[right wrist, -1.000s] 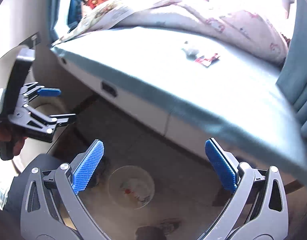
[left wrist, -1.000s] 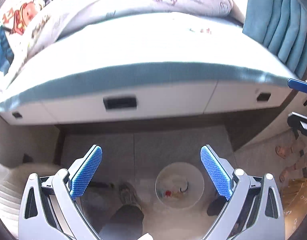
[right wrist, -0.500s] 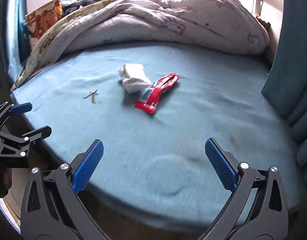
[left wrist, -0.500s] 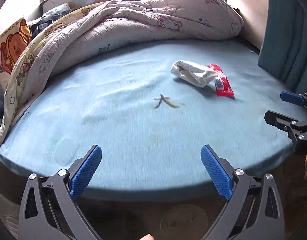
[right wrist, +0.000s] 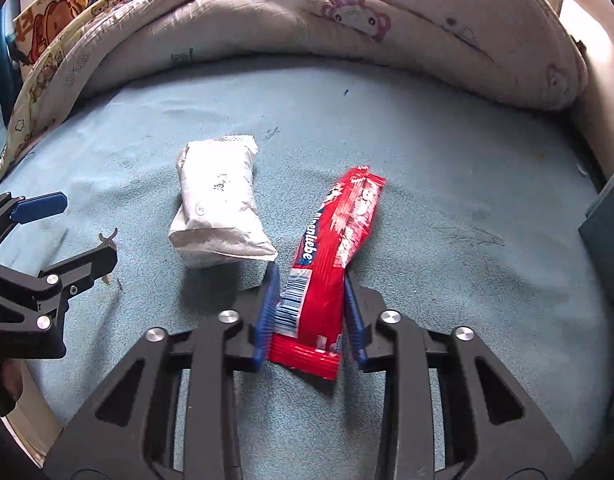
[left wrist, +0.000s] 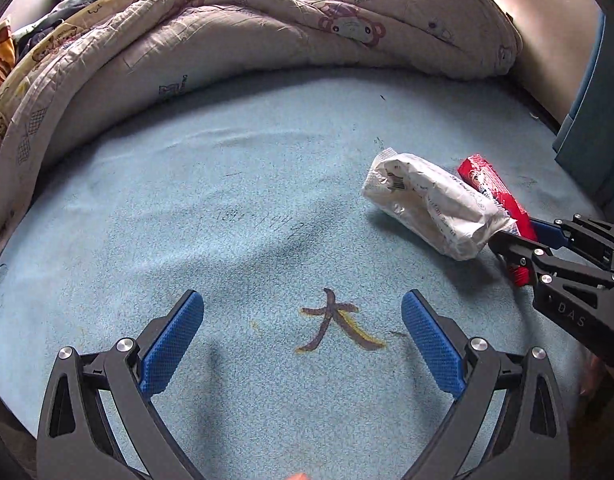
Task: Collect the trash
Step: 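Grasp the red snack wrapper with the right gripper while the left grasps the white packet, then carry the wrapper and packet to the bin and open both grippers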
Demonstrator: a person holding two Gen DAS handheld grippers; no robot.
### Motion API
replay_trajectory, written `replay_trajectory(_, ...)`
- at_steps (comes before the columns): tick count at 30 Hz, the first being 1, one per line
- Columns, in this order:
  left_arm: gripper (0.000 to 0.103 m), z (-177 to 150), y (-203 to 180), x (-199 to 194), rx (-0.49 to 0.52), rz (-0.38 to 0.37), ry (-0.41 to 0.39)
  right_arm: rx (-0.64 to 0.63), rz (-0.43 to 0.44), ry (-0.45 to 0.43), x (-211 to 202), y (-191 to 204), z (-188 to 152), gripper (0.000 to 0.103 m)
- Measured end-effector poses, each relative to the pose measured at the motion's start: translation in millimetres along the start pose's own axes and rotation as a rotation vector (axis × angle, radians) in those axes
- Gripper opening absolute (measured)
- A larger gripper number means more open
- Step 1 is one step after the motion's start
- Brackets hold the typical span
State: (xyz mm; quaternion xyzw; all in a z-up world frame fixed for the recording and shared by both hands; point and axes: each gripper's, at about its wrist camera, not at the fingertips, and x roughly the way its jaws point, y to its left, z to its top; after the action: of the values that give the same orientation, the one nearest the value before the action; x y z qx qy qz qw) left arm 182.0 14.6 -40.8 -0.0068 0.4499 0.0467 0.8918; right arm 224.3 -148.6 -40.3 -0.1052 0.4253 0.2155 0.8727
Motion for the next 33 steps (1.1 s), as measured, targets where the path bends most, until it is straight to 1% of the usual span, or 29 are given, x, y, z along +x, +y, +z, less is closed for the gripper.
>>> replay_trajectory(5, 0.097, 12, -31, 1, 0.049, -0.030, -0.016, 0.026, 0.006, -0.017, -14, -33, -10, 0.021)
replay_trajectory(8, 0.097, 26, -53, 9, 0.049, -0.048, -0.011, 0.034, 0.007, -0.031, -23, -54, -17, 0.021)
replay_trajectory(10, 0.097, 35, -61, 19, 0.016, -0.077, 0.016, 0.037, 0.008, -0.044, -30, -63, -19, 0.021)
replay_trajectory(13, 0.097, 45, -68, 30, -0.047, -0.054, 0.053, 0.041, 0.015, -0.051, -34, -72, -19, 0.021)
replay_trajectory(15, 0.097, 43, -73, 27, -0.074, -0.078, 0.051, 0.039, 0.026, -0.058, -36, -75, -19, 0.021)
replay_trajectory(16, 0.097, 43, -77, 25, -0.071, -0.084, 0.043, 0.033, 0.029, -0.060, -37, -76, -19, 0.022)
replay_trajectory(17, 0.097, 43, -81, 25, -0.047, -0.071, 0.028, 0.025, 0.030, -0.060, -37, -76, -19, 0.022)
replay_trajectory(19, 0.097, 49, -87, 30, 0.000, -0.008, 0.009, 0.017, 0.035, -0.059, -35, -77, -19, 0.022)
replay_trajectory(20, 0.097, 52, -87, 34, 0.007, 0.007, 0.013, 0.015, 0.038, -0.057, -34, -77, -19, 0.022)
replay_trajectory(22, 0.097, 59, -85, 43, 0.008, -0.010, 0.024, 0.016, 0.044, -0.053, -30, -77, -19, 0.022)
replay_trajectory(24, 0.097, 63, -84, 49, 0.013, -0.048, 0.017, 0.022, 0.056, -0.041, -27, -77, -18, 0.021)
replay_trajectory(25, 0.083, 63, -84, 52, 0.017, -0.051, 0.015, 0.027, 0.065, -0.048, -27, -78, -18, 0.021)
replay_trajectory(26, 0.077, 65, -84, 53, 0.027, -0.020, 0.006, 0.033, 0.077, -0.050, -28, -78, -17, 0.021)
replay_trajectory(27, 0.075, 64, -86, 51, 0.037, -0.005, -0.005, 0.035, 0.082, -0.049, -28, -77, -16, 0.021)
replay_trajectory(29, 0.070, 61, -87, 46, 0.040, -0.015, 0.000, 0.039, 0.089, -0.048, -30, -76, -16, 0.021)
replay_trajectory(33, 0.068, 45, -78, 19, 0.053, -0.004, -0.014, 0.036, 0.100, -0.051, -43, -67, -22, 0.021)
